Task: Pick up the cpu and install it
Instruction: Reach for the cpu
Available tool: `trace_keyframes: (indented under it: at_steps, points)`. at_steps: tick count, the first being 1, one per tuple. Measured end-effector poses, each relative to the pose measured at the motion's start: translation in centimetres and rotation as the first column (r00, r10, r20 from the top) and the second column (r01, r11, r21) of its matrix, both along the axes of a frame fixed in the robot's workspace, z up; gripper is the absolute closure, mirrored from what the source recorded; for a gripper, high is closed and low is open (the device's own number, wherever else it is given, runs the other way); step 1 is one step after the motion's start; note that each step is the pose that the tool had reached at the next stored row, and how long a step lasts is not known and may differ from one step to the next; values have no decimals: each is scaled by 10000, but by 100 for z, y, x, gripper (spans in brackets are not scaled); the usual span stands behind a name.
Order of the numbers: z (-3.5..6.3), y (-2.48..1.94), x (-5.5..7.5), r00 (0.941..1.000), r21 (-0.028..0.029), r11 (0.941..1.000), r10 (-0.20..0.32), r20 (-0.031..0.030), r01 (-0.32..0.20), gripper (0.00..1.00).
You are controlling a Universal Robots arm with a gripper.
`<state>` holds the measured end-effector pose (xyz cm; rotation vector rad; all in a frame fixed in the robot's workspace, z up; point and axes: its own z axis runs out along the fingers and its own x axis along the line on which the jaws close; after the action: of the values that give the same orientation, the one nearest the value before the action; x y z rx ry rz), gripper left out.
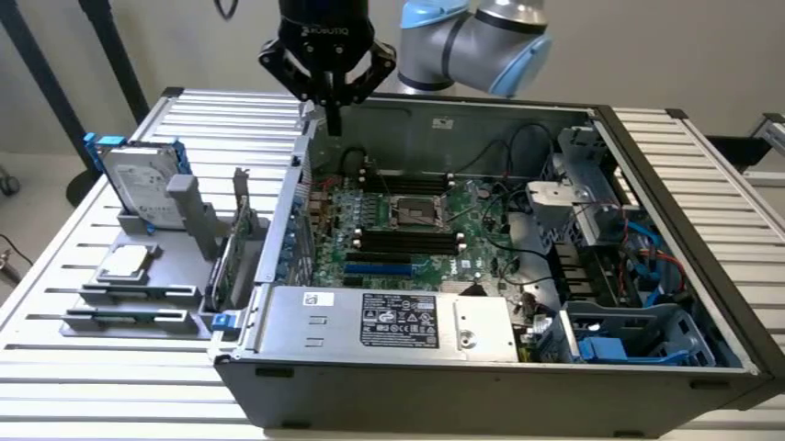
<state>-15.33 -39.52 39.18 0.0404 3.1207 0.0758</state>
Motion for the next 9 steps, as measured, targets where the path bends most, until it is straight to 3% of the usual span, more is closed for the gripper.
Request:
trace_keyframes:
  at_steps: [9]
  points:
    - [0, 1, -408, 10000, 0, 10000, 0, -40, 0, 89]
